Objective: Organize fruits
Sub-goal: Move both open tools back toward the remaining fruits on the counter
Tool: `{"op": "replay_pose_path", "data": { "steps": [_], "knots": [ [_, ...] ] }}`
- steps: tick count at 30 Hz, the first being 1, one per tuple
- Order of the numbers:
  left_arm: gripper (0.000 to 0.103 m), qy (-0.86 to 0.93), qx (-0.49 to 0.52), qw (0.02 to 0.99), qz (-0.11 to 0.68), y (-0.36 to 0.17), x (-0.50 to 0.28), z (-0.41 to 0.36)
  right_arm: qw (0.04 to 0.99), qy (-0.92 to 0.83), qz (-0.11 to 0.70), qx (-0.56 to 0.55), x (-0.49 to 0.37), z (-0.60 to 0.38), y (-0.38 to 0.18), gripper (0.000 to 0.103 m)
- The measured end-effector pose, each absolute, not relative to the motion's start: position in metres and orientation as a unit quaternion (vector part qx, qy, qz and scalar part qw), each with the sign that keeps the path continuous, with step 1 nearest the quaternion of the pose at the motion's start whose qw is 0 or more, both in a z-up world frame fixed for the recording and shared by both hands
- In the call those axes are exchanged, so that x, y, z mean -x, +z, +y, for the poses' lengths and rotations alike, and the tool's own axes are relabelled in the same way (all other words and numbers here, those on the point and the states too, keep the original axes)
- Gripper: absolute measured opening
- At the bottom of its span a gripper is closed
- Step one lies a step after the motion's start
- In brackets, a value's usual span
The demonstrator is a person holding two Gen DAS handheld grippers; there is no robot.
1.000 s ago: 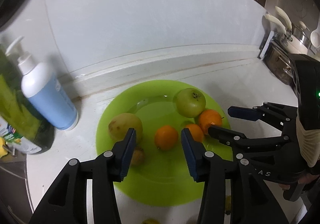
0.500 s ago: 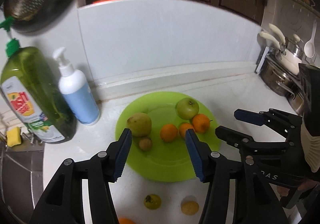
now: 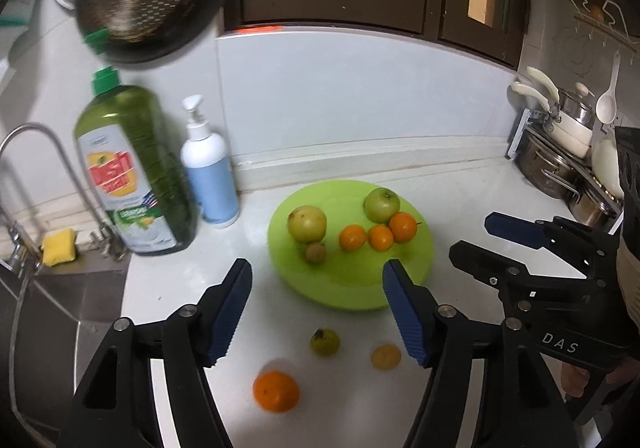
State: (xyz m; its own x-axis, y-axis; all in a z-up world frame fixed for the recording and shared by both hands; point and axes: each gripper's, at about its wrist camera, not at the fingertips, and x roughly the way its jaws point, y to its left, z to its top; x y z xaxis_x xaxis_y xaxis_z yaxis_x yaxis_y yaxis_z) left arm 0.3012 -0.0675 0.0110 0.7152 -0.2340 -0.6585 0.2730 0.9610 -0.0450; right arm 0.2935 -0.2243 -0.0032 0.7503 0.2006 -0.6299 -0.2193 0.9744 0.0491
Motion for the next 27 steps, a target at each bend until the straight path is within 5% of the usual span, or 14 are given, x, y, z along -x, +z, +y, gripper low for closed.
{"op": "replay_pose_path", "data": {
  "steps": [27],
  "knots": [
    [0.071, -0.089, -0.019, 0.921, 0.378, -0.044, -0.228, -0.013, 0.920, 0.095, 0.379, 0.035, -0.229, -0.178, -0.054, 0.054]
  ]
}}
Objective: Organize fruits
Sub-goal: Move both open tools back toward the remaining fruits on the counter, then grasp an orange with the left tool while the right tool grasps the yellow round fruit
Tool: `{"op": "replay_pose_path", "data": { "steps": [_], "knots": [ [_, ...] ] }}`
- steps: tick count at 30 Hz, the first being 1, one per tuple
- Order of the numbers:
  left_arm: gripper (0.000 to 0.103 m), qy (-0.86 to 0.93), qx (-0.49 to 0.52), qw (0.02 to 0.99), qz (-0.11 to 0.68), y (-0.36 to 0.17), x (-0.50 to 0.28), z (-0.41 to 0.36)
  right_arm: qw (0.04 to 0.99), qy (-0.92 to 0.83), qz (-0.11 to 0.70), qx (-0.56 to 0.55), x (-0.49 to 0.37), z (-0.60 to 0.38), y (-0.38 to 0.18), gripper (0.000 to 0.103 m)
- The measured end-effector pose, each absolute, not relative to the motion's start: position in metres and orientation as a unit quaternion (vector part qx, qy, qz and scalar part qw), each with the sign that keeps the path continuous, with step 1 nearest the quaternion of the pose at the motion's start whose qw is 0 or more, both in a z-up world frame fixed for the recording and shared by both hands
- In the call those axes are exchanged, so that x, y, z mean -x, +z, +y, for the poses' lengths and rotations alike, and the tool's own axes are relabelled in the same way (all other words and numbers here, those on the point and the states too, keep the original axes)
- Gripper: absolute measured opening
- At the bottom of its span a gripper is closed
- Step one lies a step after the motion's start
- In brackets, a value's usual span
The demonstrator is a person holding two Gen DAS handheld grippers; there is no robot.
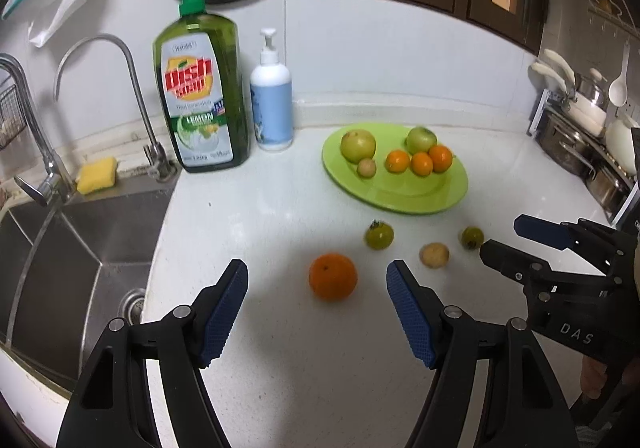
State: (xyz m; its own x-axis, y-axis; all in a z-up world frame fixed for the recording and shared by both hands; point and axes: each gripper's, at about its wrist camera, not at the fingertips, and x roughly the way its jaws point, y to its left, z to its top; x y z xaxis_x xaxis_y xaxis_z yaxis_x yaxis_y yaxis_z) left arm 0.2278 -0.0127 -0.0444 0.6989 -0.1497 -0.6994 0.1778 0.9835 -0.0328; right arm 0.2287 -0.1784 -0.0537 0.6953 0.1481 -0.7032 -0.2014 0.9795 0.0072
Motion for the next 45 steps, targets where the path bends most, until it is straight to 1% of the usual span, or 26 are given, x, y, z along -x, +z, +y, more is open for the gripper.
{"op": "replay_pose_path", "data": {
  "steps": [5, 16, 18, 23, 32, 33, 35, 37, 39, 45],
  "knots": [
    [0.071, -0.091, -0.028, 0.917, 0.388, -0.061, -0.232, -0.014, 0.912, 0.091, 0.399, 0.033, -0.232, -0.177, -0.068, 0.054],
    [0.070, -0.115, -0.015, 0.901, 0.419, -0.086, -0.256, -0.015, 0.895, 0.092, 0.436, 0.027, -0.256, -0.176, -0.096, 0.054],
    [0.068, -0.120, -0.012, 0.897, 0.426, -0.091, -0.261, -0.016, 0.892, 0.094, 0.442, 0.024, -0.261, -0.177, -0.099, 0.054],
    [0.066, -0.124, -0.008, 0.891, 0.436, -0.098, -0.273, -0.017, 0.887, 0.097, 0.450, 0.021, -0.273, -0.178, -0.106, 0.054],
    [0.057, -0.124, -0.006, 0.885, 0.448, -0.107, -0.288, -0.019, 0.882, 0.102, 0.461, 0.016, -0.288, -0.177, -0.113, 0.053],
    [0.055, -0.126, -0.005, 0.884, 0.449, -0.108, -0.289, -0.019, 0.881, 0.103, 0.461, 0.016, -0.289, -0.177, -0.114, 0.053],
    [0.052, -0.131, -0.001, 0.882, 0.452, -0.109, -0.290, -0.020, 0.879, 0.104, 0.464, 0.016, -0.291, -0.177, -0.115, 0.048],
    [0.047, -0.136, -0.001, 0.882, 0.452, -0.109, -0.291, -0.021, 0.878, 0.106, 0.467, 0.015, -0.293, -0.177, -0.117, 0.047],
    [0.042, -0.141, -0.002, 0.881, 0.453, -0.109, -0.291, -0.022, 0.877, 0.108, 0.469, 0.015, -0.294, -0.176, -0.118, 0.044],
    [0.042, -0.141, -0.003, 0.881, 0.452, -0.109, -0.291, -0.023, 0.874, 0.114, 0.472, 0.021, -0.296, -0.173, -0.120, 0.033]
  ]
}}
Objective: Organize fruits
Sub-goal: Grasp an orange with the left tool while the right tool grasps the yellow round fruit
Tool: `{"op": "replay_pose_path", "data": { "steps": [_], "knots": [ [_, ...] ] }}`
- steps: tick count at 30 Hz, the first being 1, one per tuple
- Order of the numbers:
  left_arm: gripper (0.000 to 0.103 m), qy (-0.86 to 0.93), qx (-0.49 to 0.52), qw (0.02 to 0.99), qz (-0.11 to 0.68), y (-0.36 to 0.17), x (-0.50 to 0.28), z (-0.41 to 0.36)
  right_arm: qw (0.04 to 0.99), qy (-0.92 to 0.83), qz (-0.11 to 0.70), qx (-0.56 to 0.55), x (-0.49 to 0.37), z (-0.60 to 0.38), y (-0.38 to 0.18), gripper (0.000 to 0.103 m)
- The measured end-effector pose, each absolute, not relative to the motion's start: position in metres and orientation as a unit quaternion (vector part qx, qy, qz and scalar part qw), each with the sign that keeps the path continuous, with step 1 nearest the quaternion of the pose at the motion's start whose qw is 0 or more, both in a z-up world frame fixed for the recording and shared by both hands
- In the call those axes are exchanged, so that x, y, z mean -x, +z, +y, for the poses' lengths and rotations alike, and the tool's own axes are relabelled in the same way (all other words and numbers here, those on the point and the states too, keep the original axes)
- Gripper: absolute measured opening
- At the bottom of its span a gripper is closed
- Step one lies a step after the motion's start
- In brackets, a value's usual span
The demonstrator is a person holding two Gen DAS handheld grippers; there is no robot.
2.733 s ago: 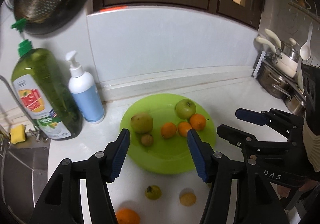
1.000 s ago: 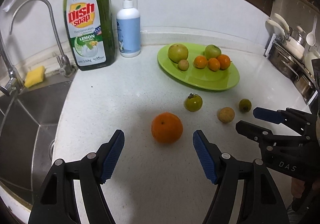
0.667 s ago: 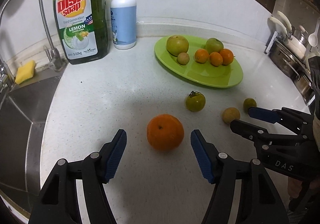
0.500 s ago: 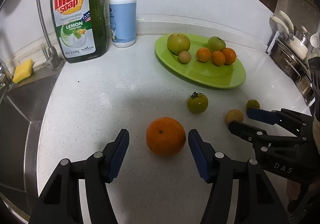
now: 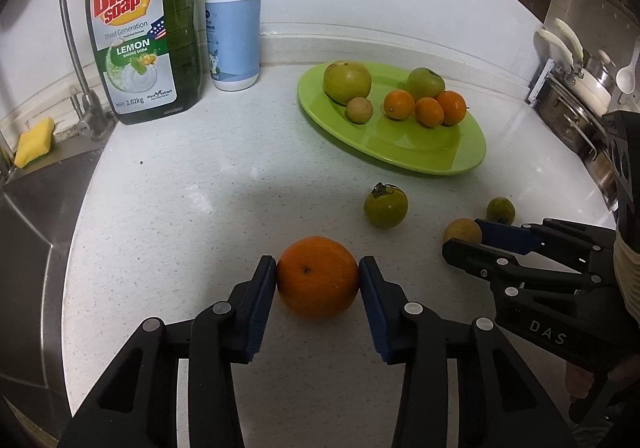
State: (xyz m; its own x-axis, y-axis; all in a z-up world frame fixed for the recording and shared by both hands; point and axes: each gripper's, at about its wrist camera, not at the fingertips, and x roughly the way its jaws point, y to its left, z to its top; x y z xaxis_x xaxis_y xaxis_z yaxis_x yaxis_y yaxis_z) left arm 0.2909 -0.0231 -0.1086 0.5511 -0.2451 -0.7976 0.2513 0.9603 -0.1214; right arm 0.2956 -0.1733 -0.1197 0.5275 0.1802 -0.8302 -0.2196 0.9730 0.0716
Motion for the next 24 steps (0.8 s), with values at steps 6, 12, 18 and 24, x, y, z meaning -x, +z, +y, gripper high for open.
{"op": "replay_pose_path", "data": {
  "steps": [6, 12, 18, 24],
  "knots": [
    [0.042, -0.140, -0.006, 0.881, 0.453, -0.109, -0.291, -0.022, 0.873, 0.118, 0.473, 0.021, -0.295, -0.172, -0.120, 0.031],
    [0.042, -0.138, -0.006, 0.882, 0.451, -0.107, -0.289, -0.023, 0.875, 0.120, 0.468, 0.023, -0.293, -0.171, -0.117, 0.031],
    [0.042, -0.139, -0.006, 0.884, 0.446, -0.100, -0.288, -0.024, 0.879, 0.124, 0.461, 0.021, -0.291, -0.173, -0.110, 0.031],
    [0.042, -0.153, 0.000, 0.887, 0.437, -0.083, -0.287, -0.028, 0.885, 0.125, 0.449, 0.013, -0.289, -0.178, -0.095, 0.031]
  ]
}}
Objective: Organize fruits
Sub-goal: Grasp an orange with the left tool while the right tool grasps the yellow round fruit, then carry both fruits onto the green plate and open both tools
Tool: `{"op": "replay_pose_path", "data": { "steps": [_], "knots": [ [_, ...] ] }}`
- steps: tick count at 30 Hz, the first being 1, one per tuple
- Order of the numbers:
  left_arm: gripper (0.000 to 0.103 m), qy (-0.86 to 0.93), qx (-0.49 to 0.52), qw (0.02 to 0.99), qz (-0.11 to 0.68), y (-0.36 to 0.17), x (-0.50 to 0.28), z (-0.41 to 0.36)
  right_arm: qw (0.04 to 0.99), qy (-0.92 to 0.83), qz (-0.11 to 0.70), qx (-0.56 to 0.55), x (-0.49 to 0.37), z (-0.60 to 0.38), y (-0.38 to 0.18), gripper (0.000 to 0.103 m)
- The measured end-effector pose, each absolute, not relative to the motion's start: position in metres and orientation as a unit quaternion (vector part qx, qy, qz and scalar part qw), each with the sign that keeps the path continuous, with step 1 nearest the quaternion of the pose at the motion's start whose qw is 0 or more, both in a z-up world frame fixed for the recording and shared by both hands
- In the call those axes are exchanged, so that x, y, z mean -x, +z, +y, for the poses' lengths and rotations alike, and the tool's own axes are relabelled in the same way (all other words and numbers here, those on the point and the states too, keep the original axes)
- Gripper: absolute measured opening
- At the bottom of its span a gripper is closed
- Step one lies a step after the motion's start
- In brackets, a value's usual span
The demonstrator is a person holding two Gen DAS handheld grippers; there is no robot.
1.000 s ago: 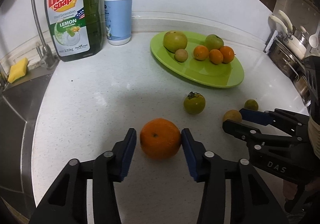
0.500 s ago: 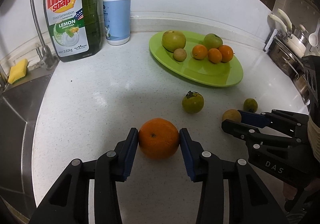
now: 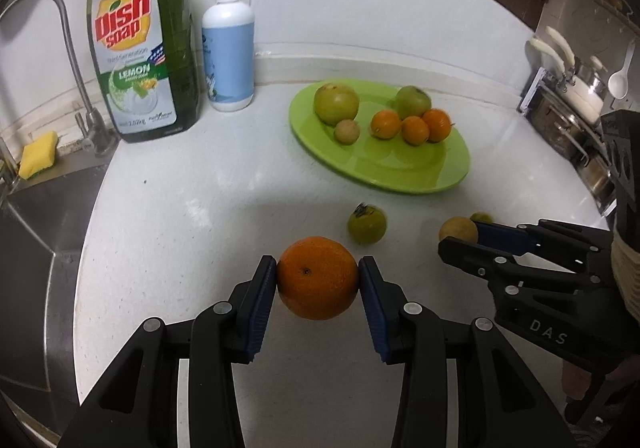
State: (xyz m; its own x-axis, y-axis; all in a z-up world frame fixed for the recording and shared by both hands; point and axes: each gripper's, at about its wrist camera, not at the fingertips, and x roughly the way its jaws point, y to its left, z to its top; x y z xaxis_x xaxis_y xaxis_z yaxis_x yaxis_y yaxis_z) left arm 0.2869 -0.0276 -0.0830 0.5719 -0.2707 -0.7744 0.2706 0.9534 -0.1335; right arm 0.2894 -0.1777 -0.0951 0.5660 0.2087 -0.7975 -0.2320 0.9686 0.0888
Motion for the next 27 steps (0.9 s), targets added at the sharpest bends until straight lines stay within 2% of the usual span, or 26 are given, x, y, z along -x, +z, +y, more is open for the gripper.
{"op": "replay_pose_path", "data": {
  "steps": [27],
  "knots": [
    [0.042, -0.205, -0.035, 0.912, 0.354, -0.013, -0.345, -0.068, 0.917, 0.119, 0.381, -0.003, -0.332, -0.208, -0.032, 0.031]
  ]
}}
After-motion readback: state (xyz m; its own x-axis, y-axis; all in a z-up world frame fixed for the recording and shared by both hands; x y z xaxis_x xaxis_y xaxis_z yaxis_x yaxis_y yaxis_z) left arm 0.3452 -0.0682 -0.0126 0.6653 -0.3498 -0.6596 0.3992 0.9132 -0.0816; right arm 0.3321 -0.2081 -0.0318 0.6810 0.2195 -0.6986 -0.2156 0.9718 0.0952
